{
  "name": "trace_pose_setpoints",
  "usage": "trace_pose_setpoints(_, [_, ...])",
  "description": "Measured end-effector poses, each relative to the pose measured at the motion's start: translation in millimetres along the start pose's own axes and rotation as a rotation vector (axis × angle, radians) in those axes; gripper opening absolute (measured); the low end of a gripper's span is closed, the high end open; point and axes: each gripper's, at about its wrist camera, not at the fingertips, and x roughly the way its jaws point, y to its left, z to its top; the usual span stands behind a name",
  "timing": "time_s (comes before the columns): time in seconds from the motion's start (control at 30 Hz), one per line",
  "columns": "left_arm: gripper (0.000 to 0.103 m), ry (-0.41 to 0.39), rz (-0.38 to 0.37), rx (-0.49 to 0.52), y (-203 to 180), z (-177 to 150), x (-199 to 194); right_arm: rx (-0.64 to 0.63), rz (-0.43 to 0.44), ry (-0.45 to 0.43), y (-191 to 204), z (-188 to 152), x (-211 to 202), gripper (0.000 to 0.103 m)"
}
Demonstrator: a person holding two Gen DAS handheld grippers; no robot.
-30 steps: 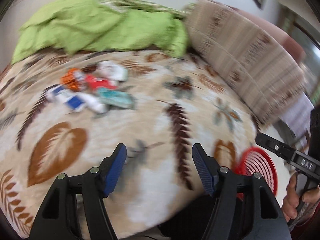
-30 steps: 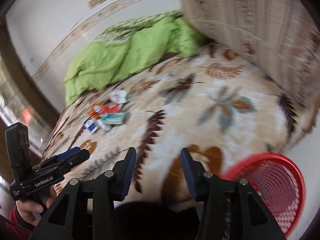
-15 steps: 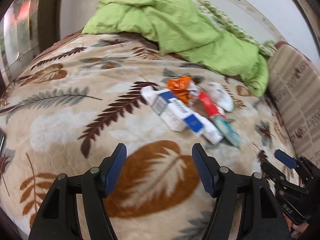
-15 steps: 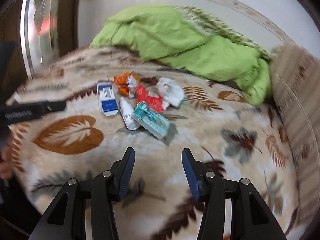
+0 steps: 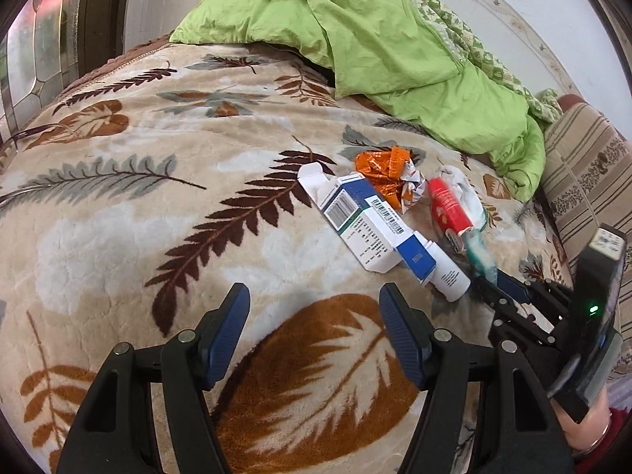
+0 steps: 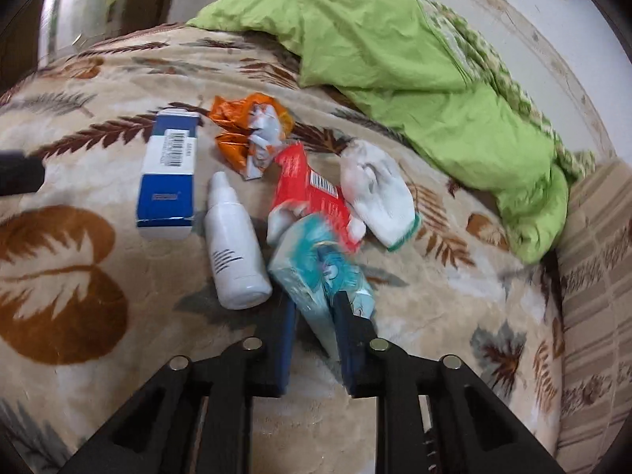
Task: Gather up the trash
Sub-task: 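Move both open tools back toward the trash on the bed, then grasp the blue-white medicine box with the left tool while the right tool grasps the tissue pack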
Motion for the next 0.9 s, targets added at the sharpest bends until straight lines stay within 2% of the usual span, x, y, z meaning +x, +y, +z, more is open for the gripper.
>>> trace_pose_setpoints(0.13, [0.071,0.011,-0.023,-0.032,-3,8,5,0.177,0.043,-0.023,-21,-3,-19,0.011])
trace_pose_setpoints(0.27, [0.075,0.042,-0.049,-0.089,-14,27,14,0.455,0.160,-0.039,-48,-14,-51,0.011])
trace_pose_setpoints(0.3, [0.081,0.053,-0.049,-0.096,-18,32,18,0.510,0.184,-0.052,-51,-18,-59,0.011])
trace_pose_setpoints(0.37, [0.081,0.079,-0.026,-0.106,-28,43,29,0.587,0.216,-0.095,-52,-29,-77,0.011])
trace_pose_setpoints(0.47, [0.082,0.117,-0.020,-0.159,-38,58,49,0.629,0.255,-0.127,-46,-43,-90,0.011])
trace_pose_setpoints(0.53, [0.082,0.163,-0.004,-0.201,-42,64,67,0.614,0.235,-0.139,-44,-46,-94,0.011])
trace_pose_setpoints(0.67, [0.082,0.235,0.080,-0.235,-44,66,101,0.624,0.228,-0.177,-51,-47,-96,0.011])
trace_pose_setpoints(0.7, [0.080,0.232,0.097,-0.234,-42,66,105,0.630,0.233,-0.180,-53,-48,-96,0.011])
trace_pose_setpoints(0.73, [0.073,0.228,0.112,-0.223,-41,66,107,0.637,0.242,-0.181,-55,-49,-96,0.011])
trace_pose_setpoints(0.77, [0.070,0.224,0.128,-0.196,-40,66,107,0.641,0.246,-0.183,-57,-50,-95,0.011])
trace_pose_setpoints(0.83, [0.057,0.203,0.115,-0.134,-40,65,101,0.641,0.250,-0.189,-58,-50,-96,0.011])
trace_pose_setpoints(0.9, [0.050,0.191,0.098,-0.084,-38,64,94,0.644,0.259,-0.195,-60,-51,-96,0.011])
